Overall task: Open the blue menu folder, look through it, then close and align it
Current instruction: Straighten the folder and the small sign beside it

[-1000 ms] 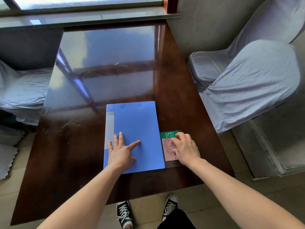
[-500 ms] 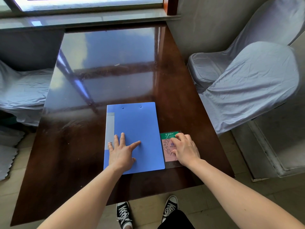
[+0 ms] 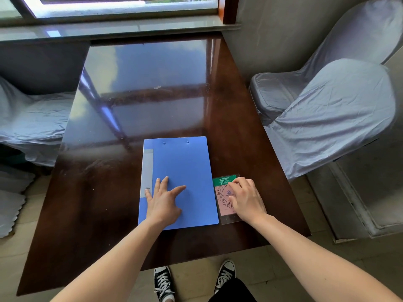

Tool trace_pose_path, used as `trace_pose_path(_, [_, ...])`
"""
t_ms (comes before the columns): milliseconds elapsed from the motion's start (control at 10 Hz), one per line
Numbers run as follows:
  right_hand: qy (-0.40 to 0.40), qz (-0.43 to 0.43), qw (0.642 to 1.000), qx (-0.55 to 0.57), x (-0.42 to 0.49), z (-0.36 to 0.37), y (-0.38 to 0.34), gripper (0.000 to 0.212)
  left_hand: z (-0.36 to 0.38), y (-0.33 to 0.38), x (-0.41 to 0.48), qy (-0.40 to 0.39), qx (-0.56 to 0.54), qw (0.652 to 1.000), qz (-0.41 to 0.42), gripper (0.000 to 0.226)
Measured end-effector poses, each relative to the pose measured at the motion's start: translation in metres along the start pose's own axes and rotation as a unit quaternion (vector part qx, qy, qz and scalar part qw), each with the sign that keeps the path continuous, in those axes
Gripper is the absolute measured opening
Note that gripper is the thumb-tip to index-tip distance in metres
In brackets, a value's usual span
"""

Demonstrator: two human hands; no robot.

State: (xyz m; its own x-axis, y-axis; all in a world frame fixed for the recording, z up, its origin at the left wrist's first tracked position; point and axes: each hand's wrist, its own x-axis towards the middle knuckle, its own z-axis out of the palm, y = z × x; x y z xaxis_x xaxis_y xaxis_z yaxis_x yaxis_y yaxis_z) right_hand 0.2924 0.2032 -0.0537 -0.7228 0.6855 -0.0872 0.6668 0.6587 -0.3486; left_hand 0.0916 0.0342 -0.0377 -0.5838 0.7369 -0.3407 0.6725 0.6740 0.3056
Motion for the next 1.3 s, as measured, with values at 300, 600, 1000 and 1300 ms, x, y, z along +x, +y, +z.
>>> trace_pose_path(300, [-0.06, -0.018, 0.998, -0.026, -0.003, -0.005, 0.001, 0.042, -0.002, -0.004, -0.009, 0.015, 0.008, 1.0, 0.005, 0.07])
trace_pose_path(600, [-0.057, -0.001, 0.998, -0.039, -0.003, -0.001, -0.004, 0.039, 0.005, -0.01, -0.017, -0.006, 0.032, 0.999, 0.007, 0.069])
trace_pose_path(1000, [-0.047, 0.007, 0.999, -0.024, -0.006, -0.004, -0.008, 0.042, 0.001, -0.01, -0.021, -0.004, 0.02, 1.0, 0.007, 0.067])
trace_pose_path(1300, [-0.016, -0.012, 1.0, -0.008, -0.004, -0.019, -0.015, 0.042, -0.007, -0.01, -0.025, 0.036, 0.025, 0.999, 0.001, 0.064])
